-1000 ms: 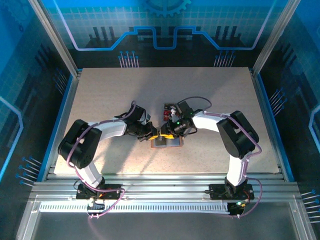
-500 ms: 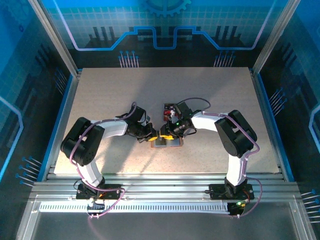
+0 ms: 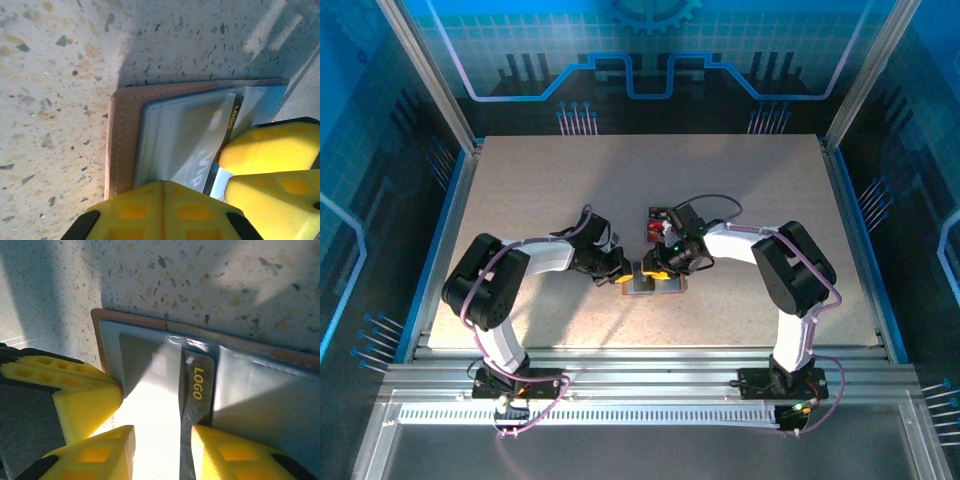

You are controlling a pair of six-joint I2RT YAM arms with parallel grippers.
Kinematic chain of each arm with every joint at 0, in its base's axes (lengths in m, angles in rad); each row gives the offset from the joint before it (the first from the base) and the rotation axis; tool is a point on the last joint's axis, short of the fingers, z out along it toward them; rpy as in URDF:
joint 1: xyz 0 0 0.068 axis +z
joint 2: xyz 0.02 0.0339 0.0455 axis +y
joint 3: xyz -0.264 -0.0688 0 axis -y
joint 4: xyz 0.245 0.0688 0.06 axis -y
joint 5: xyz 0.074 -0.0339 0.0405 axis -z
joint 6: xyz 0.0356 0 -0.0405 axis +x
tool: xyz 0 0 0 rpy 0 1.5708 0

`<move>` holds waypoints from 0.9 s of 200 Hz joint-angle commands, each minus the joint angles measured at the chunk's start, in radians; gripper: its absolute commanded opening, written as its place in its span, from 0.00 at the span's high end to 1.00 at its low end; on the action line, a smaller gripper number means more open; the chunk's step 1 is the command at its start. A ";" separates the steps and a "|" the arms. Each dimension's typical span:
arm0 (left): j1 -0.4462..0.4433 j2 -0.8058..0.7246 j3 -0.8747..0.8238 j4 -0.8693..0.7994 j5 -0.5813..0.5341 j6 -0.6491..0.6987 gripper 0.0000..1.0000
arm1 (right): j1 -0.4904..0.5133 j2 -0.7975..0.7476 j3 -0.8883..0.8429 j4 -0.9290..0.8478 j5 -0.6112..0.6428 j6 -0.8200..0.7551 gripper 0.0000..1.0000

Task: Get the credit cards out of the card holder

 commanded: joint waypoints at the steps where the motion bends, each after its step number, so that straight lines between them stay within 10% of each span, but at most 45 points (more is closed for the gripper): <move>1: 0.009 0.024 -0.015 -0.015 0.010 0.021 0.93 | 0.010 -0.027 0.006 -0.062 0.037 -0.024 0.64; 180: -0.023 -0.020 0.082 -0.143 0.039 0.061 1.00 | -0.025 -0.072 -0.035 -0.031 0.013 -0.029 0.64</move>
